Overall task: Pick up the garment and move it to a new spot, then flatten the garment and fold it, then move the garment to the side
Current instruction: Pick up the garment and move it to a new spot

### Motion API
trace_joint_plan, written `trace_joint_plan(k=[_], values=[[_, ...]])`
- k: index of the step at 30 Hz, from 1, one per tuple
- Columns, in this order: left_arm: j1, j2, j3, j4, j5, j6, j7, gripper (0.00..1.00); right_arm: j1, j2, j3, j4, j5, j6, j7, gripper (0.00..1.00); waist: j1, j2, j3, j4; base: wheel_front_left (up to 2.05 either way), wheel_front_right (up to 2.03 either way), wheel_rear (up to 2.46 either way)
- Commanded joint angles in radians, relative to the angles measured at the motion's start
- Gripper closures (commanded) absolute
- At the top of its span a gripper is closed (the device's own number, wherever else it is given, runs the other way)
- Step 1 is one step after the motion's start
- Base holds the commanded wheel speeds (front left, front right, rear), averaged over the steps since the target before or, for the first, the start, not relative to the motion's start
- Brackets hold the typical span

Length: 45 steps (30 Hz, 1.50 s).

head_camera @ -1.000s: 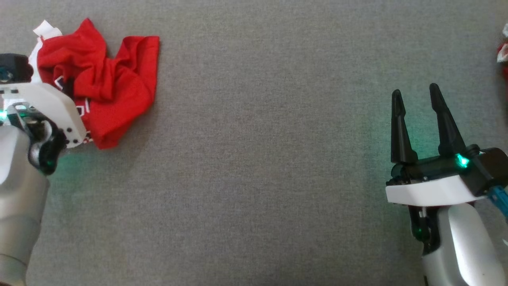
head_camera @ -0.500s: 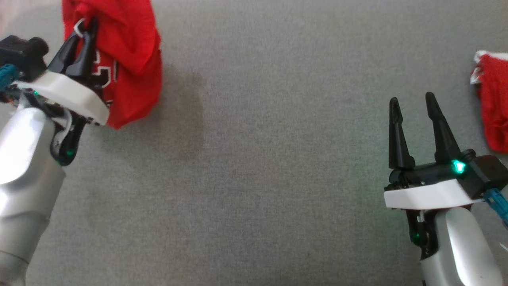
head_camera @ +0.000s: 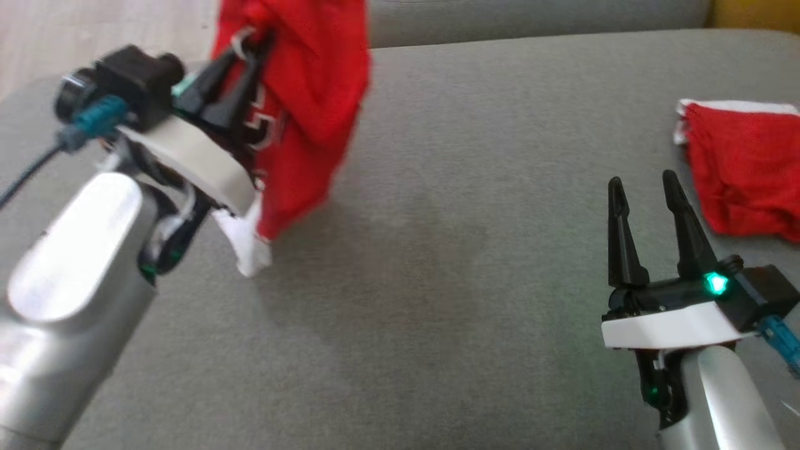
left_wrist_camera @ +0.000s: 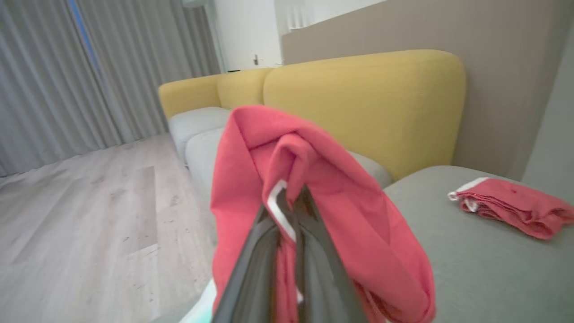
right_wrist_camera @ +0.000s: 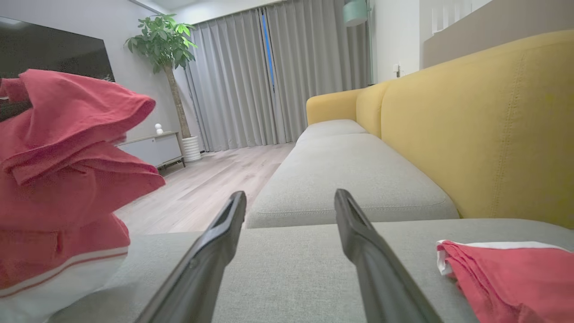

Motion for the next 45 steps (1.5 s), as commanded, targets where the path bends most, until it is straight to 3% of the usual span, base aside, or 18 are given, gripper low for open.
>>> trace_joint_plan(k=[1, 7, 14, 15, 16, 24, 30, 39, 45], values=[[-0.04, 0.047, 0.038, -0.057, 0.0, 0.015, 0.014, 1.0, -0.03, -0.003, 0.029, -0.04, 0.008, -0.001, -0.009, 0.0, 0.0002, 0.0, 0.011, -0.032, 0.0, 0.0, 0.0], [-0.059, 0.052, -0.01, -0.132, 0.04, 0.02, 0.074, 1.0, -0.064, -0.003, 0.059, -0.057, 0.029, -0.001, -0.009, 0.0, 0.0002, 0.0, 0.067, -0.134, 0.0, 0.0, 0.0], [-0.148, 0.023, -0.099, -0.018, 0.104, -0.041, 0.065, 1.0, -0.106, -0.003, 0.094, -0.078, 0.073, -0.001, -0.009, 0.0, 0.0002, 0.0, 0.143, -0.256, 0.0, 0.0, 0.0], [-0.163, 0.016, -0.112, 0.014, 0.117, -0.047, 0.051, 0.78, -0.11, -0.003, 0.099, -0.079, 0.079, -0.001, -0.009, 0.0, 0.0002, 0.0, 0.152, -0.269, 0.0, 0.0, 0.0], [-0.177, 0.006, -0.122, 0.049, 0.127, -0.051, 0.035, 0.0, -0.113, -0.003, 0.102, -0.08, 0.082, -0.001, -0.009, 0.0, 0.0002, 0.0, 0.158, -0.278, 0.0, 0.0, 0.0], [-0.224, -0.069, -0.117, 0.29, 0.166, -0.025, -0.128, 0.0, -0.106, -0.003, 0.101, -0.075, 0.081, -0.001, -0.009, 0.0, 0.0002, 0.0, 0.145, -0.276, 0.0, 0.0, 0.0], [-0.176, -0.1, -0.072, 0.371, 0.126, 0.007, -0.26, 0.0, -0.087, -0.003, 0.076, -0.059, 0.044, -0.001, -0.009, 0.0, 0.0002, 0.0, 0.09, -0.19, 0.0, 0.0, 0.0], [0.014, -0.106, -0.009, 0.327, 0.056, 0.069, -0.345, 0.0, -0.035, -0.003, 0.029, -0.03, -0.025, -0.001, -0.009, 0.0, 0.0002, 0.0, -0.005, -0.028, 0.0, 0.0, 0.0], [0.197, -0.117, 0.006, 0.24, 0.052, 0.139, -0.357, 0.0, 0.006, -0.003, 0.02, -0.004, -0.032, -0.001, -0.009, 0.0, 0.0002, 0.0, -0.044, 0.035, 0.0, 0.0, 0.0]])
